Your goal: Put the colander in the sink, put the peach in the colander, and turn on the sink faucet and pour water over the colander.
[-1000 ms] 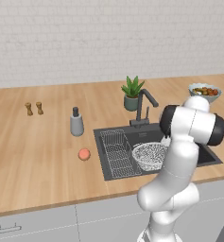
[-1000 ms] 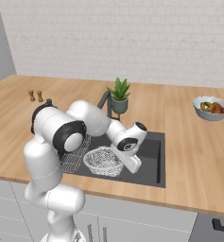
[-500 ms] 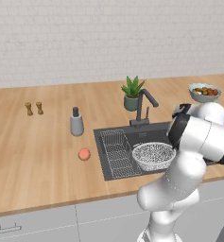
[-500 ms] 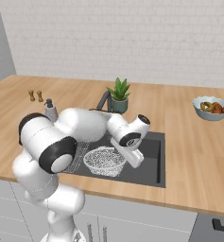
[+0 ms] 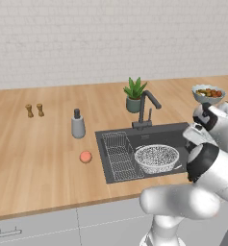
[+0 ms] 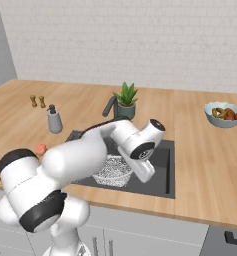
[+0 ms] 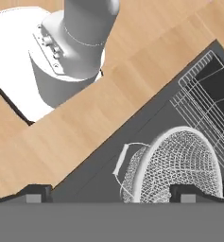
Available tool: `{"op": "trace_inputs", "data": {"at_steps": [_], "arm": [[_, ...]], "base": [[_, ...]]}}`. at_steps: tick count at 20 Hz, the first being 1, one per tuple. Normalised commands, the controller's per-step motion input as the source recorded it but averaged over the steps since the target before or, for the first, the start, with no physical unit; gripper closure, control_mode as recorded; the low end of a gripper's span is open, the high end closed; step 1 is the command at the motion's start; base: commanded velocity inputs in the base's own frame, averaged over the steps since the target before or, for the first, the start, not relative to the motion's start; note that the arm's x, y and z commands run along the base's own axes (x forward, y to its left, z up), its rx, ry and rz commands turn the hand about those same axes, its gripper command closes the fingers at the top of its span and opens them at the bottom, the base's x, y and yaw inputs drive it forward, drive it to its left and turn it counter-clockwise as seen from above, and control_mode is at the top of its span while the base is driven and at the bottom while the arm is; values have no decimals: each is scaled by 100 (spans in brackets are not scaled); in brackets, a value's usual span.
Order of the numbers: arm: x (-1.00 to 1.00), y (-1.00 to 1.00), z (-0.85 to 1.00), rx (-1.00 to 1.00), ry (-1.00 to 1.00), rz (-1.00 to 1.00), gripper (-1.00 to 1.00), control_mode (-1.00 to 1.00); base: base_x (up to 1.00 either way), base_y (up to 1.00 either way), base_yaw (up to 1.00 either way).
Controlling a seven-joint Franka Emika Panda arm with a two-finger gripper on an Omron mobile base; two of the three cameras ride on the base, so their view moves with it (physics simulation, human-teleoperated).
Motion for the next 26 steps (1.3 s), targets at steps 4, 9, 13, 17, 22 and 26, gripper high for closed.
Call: {"op": "trace_inputs", "data": {"at_steps": [4,9,13,17,22,26], "arm": [[-64,21,48,0,0,-35,-100,-100],[-57,49,29,0,0,-47,-100,-100],[-29,77,11,-13,3,-31,-100,-100],[-18,88,12,-21,7,-17,-100,-100],[-5,97,15,-23,8,-7,-100,-100],[3,100,20,-24,5,-7,-100,-100]], "base": [[0,0,0],[0,0,0],[0,0,0],[0,0,0],[0,0,0],[0,0,0]]}}
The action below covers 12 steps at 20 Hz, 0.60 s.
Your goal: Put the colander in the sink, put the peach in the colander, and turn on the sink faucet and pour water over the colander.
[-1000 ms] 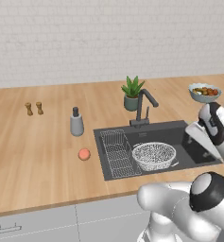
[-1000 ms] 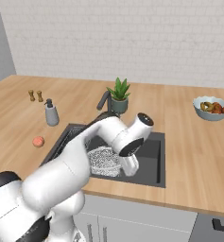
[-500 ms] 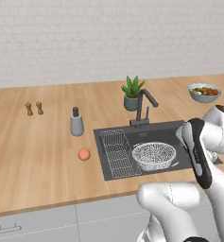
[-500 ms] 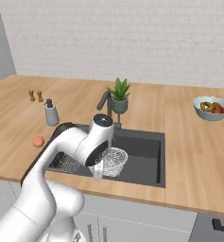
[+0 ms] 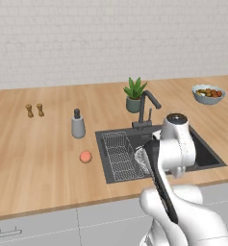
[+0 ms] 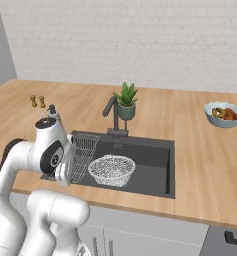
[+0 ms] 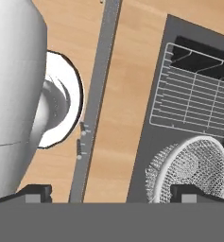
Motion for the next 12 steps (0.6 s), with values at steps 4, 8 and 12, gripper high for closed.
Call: {"op": "trace_inputs", "data": {"at_steps": [4,8,12], "arm": [[30,97,28,-24,2,-10,-100,-100],[51,83,38,-19,0,-25,-100,-100],[59,72,41,-13,5,-33,-100,-100]], "base": [[0,0,0],[0,0,0],[0,0,0]]}}
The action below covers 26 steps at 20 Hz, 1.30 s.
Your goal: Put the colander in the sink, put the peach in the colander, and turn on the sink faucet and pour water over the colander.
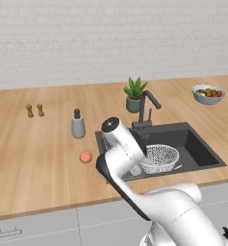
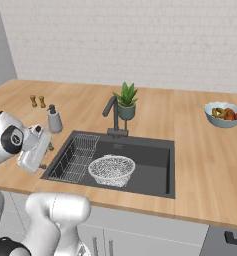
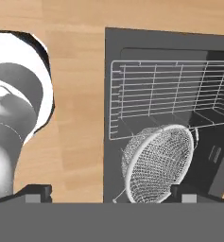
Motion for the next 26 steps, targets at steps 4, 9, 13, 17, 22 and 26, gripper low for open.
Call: {"op": "trace_inputs", "data": {"at_steps": [4,9,13,17,22,26], "arm": [[41,57,38,-3,4,-44,-100,-100],[21,30,30,1,2,-54,-100,-100],[9,17,2,11,0,-55,-100,-100],[8,37,0,18,0,-53,-100,-100],[3,34,-1,9,-2,-49,-100,-100],[0,30,-12,3,-15,-42,-100,-100]], "base": [[0,0,0],[0,0,0],[0,0,0],[0,0,0],[0,0,0],[0,0,0]]}}
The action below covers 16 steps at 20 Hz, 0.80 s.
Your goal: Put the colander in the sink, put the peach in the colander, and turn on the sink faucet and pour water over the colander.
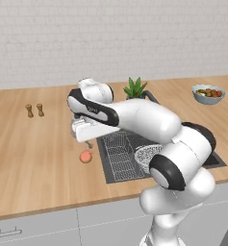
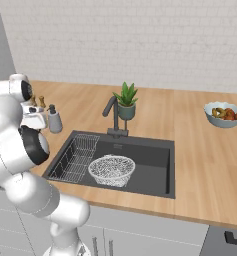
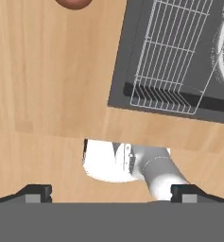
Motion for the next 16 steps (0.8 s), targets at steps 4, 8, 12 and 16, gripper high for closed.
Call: {"op": "trace_inputs", "data": {"at_steps": [4,8,12,16], "arm": [[0,22,-27,0,-26,-35,-100,-100],[0,17,-23,0,-32,-26,-100,-100],[0,1,-10,0,-31,-16,-100,-100],[1,0,-7,0,-30,-6,-100,-100]], "base": [[0,0,0],[0,0,0],[0,0,0],[0,0,0]]}}
